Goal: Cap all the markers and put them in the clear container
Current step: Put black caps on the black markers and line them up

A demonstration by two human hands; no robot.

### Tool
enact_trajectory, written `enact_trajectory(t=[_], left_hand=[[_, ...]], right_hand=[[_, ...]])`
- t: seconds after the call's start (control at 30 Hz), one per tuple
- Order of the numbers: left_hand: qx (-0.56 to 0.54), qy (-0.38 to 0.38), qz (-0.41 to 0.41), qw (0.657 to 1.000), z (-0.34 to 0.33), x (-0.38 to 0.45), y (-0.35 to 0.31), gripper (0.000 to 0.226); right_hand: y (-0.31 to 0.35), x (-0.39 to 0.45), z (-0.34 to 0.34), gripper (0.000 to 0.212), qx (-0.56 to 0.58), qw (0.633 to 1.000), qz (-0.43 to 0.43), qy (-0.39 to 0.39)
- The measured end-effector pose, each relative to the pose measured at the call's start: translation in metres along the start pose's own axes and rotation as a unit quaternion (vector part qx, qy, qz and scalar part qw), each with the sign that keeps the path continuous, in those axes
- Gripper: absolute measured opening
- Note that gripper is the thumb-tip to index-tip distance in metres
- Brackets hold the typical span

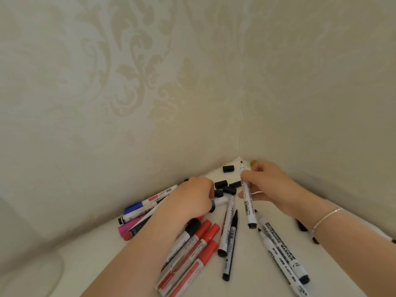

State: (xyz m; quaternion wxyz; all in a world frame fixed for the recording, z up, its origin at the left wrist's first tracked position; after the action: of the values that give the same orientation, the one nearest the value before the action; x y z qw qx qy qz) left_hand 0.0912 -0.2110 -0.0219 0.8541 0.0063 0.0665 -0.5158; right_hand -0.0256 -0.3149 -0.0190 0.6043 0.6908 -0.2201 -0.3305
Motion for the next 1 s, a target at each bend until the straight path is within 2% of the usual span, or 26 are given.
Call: enact_trajectory(t=[0.17,0.3,0.4,0.5,0.63,0.77,1.0], left_hand=[[0.016,0.024,-0.012,1.0,0.001,-0.001,0.001,0.03],[0.028,-0.004,-0.034,0.999,0.0,0.002,-0.002,0.011],[0.016,-0.02,-0.059,0.998,0.0,0.004,-0.003,0.008],[-0.052,-0.043,-0.068,0.995,0.01,0.003,0.001,0.014],[-0.218,-0.098,-0.039,0.97,0.034,0.002,0.012,0.02],[-0.288,-0.126,-0.018,0.949,0.043,0.002,0.012,0.016],[-0.357,-0.135,0.022,0.924,0.051,0.008,0.001,0.013]], right_hand=[[-0.004,0.0,-0.005,0.01,0.063,0.997,-0.03,0.036],[-0.004,-0.001,-0.009,0.016,0.1,0.992,-0.047,0.053],[-0.005,0.0,-0.008,0.018,0.119,0.99,-0.048,0.05],[-0.005,0.003,-0.004,0.012,0.114,0.992,-0.034,0.034],[0.001,0.001,-0.003,0.008,0.072,0.997,0.013,0.035],[0.009,0.0,-0.009,0.011,0.098,0.993,0.042,0.051],[0.018,0.005,-0.007,0.009,0.105,0.992,0.059,0.037]])
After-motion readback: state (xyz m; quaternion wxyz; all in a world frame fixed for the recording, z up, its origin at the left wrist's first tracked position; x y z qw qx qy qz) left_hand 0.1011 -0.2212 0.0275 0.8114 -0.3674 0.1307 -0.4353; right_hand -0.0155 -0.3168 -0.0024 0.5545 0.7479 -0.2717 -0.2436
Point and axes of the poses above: each hand's wrist, its own x-axis towards the middle knuckle, its own z-axis out of the back of the hand, y = z × x, the point moved 7 cm from there along x, towards the middle knuckle, and after that the axes turned 11 degrees about x, right-handed, at the moved point
